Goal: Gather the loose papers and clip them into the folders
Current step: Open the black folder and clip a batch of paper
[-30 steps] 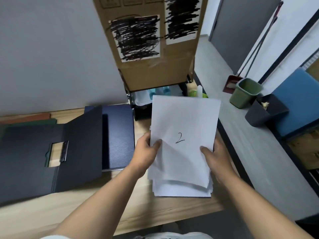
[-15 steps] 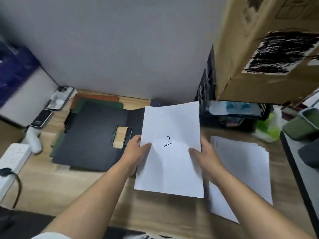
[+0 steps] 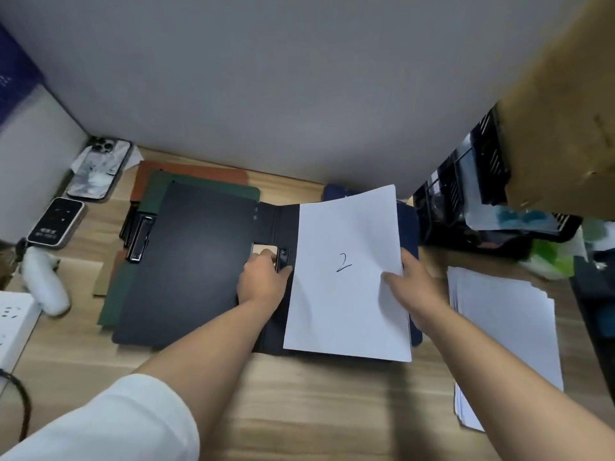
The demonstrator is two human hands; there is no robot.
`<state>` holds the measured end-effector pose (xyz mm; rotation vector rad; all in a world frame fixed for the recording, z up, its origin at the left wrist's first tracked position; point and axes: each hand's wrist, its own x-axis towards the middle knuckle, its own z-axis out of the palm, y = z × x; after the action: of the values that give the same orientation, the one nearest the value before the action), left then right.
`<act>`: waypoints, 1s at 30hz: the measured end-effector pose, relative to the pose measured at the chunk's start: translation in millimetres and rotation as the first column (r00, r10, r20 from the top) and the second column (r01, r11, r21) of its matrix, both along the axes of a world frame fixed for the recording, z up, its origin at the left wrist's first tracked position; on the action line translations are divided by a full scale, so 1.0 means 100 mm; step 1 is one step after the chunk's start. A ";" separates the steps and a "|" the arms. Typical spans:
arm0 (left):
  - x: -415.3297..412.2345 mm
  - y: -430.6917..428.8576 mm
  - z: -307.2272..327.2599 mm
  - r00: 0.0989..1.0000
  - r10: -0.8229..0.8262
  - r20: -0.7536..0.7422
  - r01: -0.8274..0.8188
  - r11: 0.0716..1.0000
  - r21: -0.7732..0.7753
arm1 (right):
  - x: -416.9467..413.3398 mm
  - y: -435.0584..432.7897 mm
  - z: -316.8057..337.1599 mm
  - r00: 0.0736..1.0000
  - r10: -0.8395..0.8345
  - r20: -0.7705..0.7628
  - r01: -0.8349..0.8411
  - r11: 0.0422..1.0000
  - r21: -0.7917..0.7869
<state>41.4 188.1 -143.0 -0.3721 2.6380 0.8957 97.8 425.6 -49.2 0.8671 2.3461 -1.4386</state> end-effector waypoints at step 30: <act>0.03 -0.54 0.05 0.988 0.052 -0.145 -0.033 0.991 0.130 | 0.04 -0.34 -0.14 0.989 -0.038 -0.146 0.100 0.892 0.441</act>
<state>43.9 134.1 -137.7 -0.3427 2.6963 1.1404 101.4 391.8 -62.8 0.9971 2.8373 -1.0132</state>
